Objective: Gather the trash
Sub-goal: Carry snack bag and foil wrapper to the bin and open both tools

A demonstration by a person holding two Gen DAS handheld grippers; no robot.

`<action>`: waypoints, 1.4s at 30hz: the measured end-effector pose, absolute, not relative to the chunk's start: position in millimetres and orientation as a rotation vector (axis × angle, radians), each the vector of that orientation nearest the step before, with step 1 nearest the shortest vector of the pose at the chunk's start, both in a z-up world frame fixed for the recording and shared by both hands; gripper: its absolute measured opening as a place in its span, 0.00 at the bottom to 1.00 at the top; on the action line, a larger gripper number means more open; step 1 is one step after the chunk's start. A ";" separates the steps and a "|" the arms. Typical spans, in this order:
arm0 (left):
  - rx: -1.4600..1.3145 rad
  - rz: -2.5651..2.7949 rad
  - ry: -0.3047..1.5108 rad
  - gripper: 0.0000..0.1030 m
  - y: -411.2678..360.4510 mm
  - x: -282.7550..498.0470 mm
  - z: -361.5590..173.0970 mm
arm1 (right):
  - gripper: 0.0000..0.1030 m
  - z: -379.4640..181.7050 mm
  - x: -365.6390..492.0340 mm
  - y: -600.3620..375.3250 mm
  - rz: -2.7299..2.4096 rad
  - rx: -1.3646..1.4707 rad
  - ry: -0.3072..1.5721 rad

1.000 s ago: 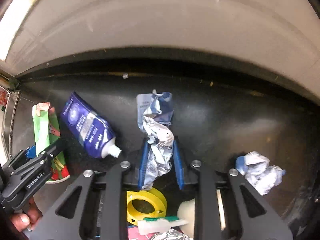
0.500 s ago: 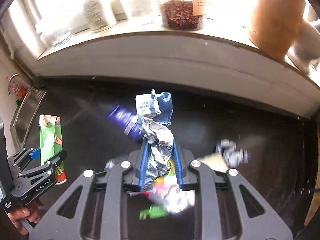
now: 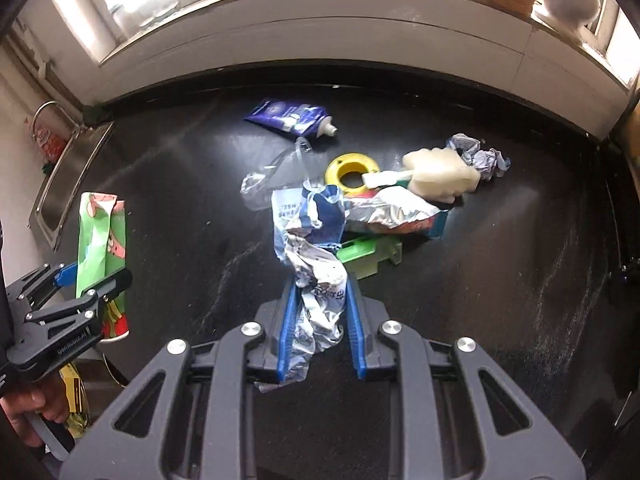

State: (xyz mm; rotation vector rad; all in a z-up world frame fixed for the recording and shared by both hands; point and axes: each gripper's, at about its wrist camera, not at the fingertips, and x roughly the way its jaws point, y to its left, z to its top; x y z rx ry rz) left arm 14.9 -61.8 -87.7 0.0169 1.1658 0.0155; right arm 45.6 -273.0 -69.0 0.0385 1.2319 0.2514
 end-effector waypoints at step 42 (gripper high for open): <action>-0.661 0.773 1.036 0.54 333.7 -312.4 -213.1 | 0.24 -152.5 -175.6 357.7 1.400 -0.688 1.243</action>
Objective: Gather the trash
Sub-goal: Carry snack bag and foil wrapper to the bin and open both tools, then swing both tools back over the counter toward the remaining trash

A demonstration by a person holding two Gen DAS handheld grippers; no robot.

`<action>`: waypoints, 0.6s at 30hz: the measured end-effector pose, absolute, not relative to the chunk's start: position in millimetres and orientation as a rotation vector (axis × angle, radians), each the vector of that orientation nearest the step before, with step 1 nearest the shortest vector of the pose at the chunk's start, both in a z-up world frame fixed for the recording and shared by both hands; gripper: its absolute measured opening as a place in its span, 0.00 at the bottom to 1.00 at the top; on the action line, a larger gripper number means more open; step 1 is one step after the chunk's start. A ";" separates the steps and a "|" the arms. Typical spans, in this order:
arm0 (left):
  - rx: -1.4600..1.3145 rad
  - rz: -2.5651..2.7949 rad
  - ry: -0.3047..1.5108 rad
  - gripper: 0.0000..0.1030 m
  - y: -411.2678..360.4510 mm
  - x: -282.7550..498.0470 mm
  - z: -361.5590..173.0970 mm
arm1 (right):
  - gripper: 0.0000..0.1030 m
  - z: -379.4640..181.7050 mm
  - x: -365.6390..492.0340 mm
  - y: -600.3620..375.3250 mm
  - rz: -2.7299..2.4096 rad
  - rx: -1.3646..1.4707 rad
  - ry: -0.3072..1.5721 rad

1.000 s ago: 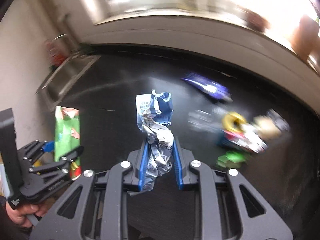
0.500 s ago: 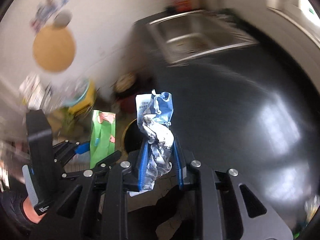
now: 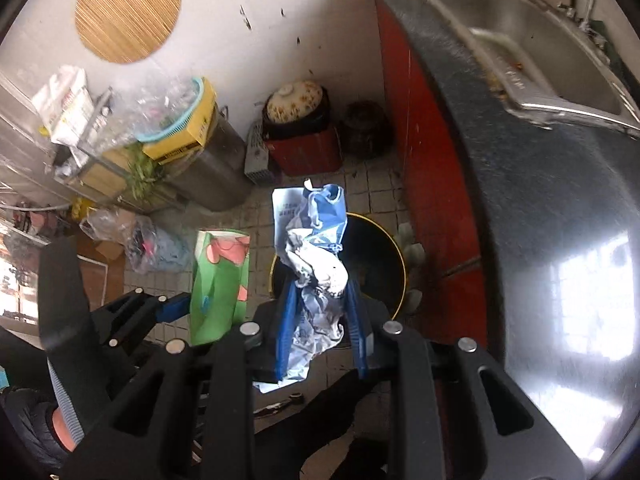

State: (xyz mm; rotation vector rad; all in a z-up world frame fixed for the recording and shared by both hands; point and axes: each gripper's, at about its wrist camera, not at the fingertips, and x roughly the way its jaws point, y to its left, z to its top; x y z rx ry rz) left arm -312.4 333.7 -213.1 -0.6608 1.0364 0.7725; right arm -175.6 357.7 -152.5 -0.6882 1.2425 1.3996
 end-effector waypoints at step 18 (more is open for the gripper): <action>-0.628 0.766 1.033 0.83 357.4 -308.3 -221.3 | 0.66 -137.8 -146.5 357.8 1.359 -0.654 1.223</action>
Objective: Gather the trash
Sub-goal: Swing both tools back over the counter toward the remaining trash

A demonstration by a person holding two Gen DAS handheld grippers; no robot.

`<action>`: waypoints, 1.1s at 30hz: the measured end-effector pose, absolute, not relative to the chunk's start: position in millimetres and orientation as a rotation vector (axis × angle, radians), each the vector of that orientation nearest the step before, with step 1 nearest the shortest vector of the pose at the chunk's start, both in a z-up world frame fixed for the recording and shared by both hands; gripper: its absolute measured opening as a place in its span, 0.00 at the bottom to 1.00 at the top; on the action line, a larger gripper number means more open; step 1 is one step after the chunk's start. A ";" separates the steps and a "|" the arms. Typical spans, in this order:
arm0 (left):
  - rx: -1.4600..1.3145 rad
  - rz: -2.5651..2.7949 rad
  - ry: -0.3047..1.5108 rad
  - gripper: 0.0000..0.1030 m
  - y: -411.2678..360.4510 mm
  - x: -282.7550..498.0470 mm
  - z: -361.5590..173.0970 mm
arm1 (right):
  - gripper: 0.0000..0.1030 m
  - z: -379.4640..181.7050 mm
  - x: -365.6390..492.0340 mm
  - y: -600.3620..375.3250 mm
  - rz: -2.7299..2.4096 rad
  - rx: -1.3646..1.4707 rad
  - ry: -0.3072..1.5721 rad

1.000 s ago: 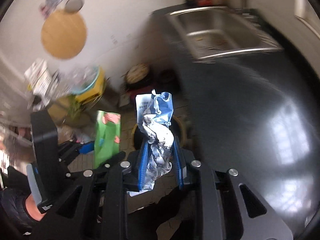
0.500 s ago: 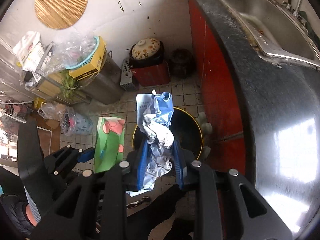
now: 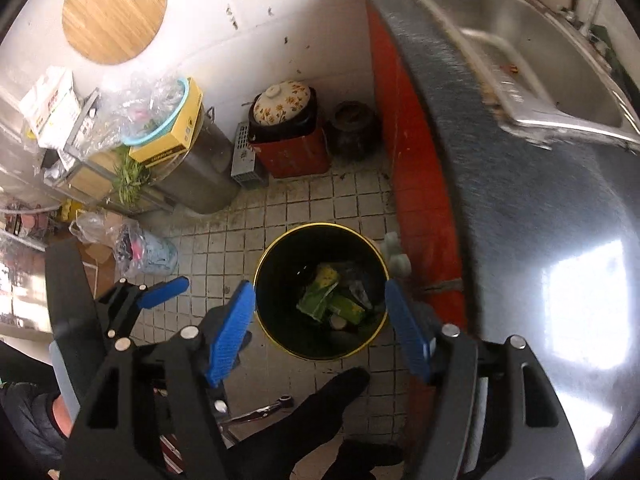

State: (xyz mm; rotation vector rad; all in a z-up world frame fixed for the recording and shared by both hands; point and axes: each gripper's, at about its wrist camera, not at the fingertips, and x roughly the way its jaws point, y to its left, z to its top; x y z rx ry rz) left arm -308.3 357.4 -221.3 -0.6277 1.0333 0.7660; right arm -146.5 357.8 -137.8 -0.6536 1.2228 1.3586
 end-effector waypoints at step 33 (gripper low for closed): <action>0.266 -0.385 0.904 0.94 -95.9 12.4 -48.6 | 0.79 -8.0 17.0 -339.1 0.013 0.254 1.058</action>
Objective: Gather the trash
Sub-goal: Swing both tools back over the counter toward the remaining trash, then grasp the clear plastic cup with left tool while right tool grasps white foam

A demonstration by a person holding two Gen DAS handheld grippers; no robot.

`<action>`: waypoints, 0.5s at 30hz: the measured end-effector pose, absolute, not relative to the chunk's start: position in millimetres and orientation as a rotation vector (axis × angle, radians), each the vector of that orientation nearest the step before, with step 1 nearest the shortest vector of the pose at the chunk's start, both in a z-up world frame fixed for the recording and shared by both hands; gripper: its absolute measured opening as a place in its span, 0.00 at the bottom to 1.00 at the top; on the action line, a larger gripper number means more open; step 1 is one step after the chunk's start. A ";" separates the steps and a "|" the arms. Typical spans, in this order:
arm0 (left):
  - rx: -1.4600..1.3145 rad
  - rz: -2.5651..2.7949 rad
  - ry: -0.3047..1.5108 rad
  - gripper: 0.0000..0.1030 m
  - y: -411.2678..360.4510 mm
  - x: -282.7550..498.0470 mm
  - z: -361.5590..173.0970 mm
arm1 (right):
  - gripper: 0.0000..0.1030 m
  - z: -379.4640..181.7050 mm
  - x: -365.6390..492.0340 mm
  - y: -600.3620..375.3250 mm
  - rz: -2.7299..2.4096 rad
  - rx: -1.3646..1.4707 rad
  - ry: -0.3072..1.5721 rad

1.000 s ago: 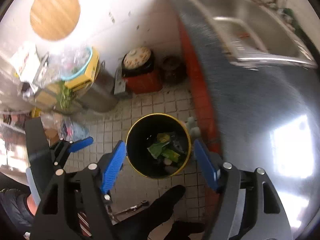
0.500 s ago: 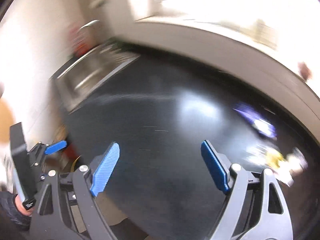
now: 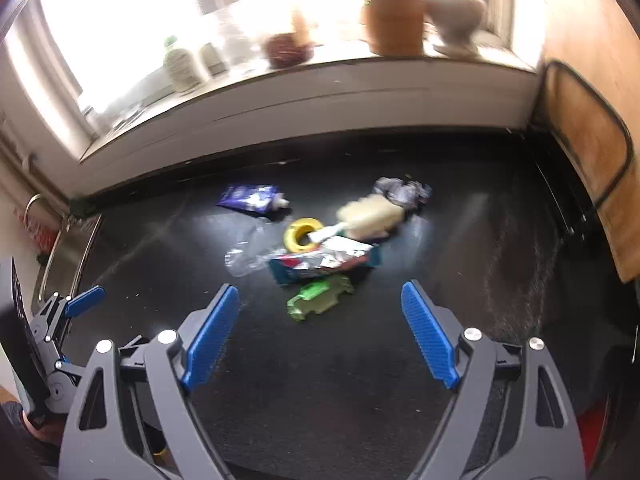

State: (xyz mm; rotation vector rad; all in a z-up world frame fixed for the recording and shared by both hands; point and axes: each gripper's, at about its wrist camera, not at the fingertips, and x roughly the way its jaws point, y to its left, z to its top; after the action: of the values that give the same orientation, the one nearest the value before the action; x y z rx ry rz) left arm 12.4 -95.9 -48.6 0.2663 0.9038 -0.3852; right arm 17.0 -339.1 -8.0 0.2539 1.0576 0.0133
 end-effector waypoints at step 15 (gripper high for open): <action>0.385 -0.459 0.919 0.94 -143.9 75.1 -98.4 | 0.79 -64.9 93.9 -369.8 0.024 0.381 1.172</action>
State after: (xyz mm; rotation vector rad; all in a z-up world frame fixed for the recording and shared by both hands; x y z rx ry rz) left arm 75.1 -143.9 -98.4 0.3846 0.9185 -0.4592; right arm 93.9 -369.8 -64.9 0.3810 1.1723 0.0245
